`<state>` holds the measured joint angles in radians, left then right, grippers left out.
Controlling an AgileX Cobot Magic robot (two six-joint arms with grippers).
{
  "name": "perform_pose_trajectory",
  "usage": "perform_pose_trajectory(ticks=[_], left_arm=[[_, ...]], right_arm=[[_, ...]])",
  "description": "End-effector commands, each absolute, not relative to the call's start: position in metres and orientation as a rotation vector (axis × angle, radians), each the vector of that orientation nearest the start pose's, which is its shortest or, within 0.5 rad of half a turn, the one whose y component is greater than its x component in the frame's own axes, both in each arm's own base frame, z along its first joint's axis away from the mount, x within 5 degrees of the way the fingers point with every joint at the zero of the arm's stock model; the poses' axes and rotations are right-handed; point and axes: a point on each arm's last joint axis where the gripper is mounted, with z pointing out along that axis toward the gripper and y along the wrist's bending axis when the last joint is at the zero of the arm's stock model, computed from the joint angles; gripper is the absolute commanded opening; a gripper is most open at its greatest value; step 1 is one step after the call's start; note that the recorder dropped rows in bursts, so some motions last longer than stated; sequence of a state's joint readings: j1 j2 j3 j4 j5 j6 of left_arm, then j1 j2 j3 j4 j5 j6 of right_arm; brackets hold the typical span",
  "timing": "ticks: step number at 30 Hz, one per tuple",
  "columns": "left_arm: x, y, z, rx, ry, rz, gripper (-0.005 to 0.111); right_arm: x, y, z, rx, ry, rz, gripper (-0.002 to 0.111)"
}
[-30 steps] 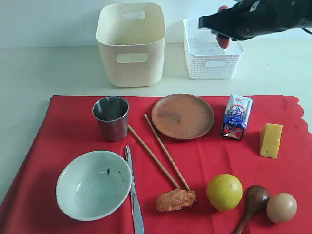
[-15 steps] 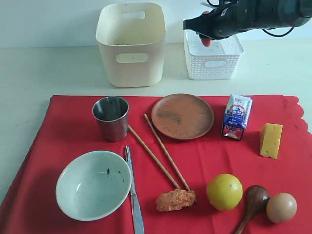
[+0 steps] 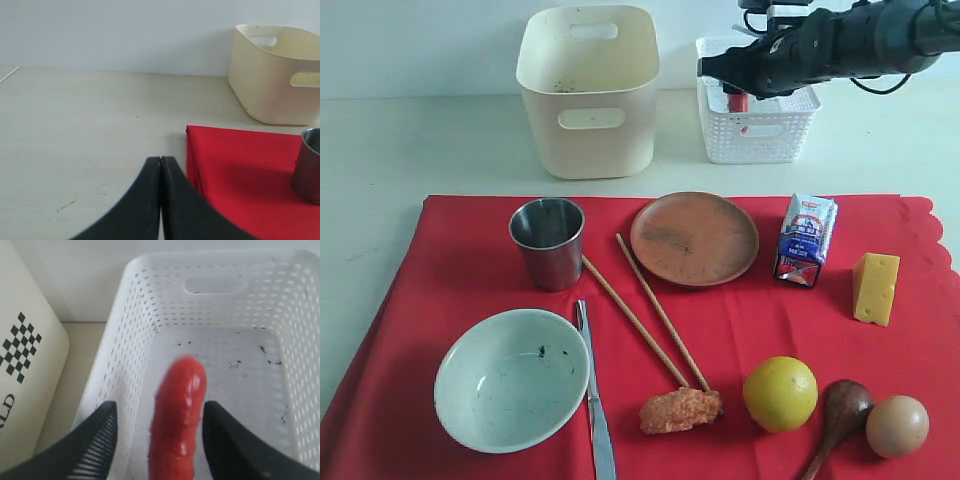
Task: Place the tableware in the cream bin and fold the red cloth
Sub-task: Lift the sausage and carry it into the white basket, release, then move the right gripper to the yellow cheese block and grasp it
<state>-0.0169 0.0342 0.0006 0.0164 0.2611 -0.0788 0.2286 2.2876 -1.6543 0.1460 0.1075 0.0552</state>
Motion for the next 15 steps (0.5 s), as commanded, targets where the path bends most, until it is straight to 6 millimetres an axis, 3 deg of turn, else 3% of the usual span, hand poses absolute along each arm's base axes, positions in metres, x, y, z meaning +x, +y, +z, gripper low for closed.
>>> perform_pose_trajectory(ticks=[1,4,9,15], left_arm=[[0.058,-0.001,0.188,-0.039,1.778,-0.06,0.001],[0.058,-0.001,0.188,-0.039,1.778,-0.06,0.001],[0.058,-0.001,0.188,-0.039,1.778,-0.06,0.001],[0.058,-0.001,0.188,-0.039,1.778,-0.06,0.001]], right_arm=[[0.496,0.116,0.169,-0.026,2.23,0.272,0.067],[0.49,0.115,0.211,-0.033,2.155,0.284,0.067],[0.476,0.111,0.263,-0.125,2.069,0.222,0.067],[0.451,0.102,0.302,-0.23,2.132,0.112,0.067]])
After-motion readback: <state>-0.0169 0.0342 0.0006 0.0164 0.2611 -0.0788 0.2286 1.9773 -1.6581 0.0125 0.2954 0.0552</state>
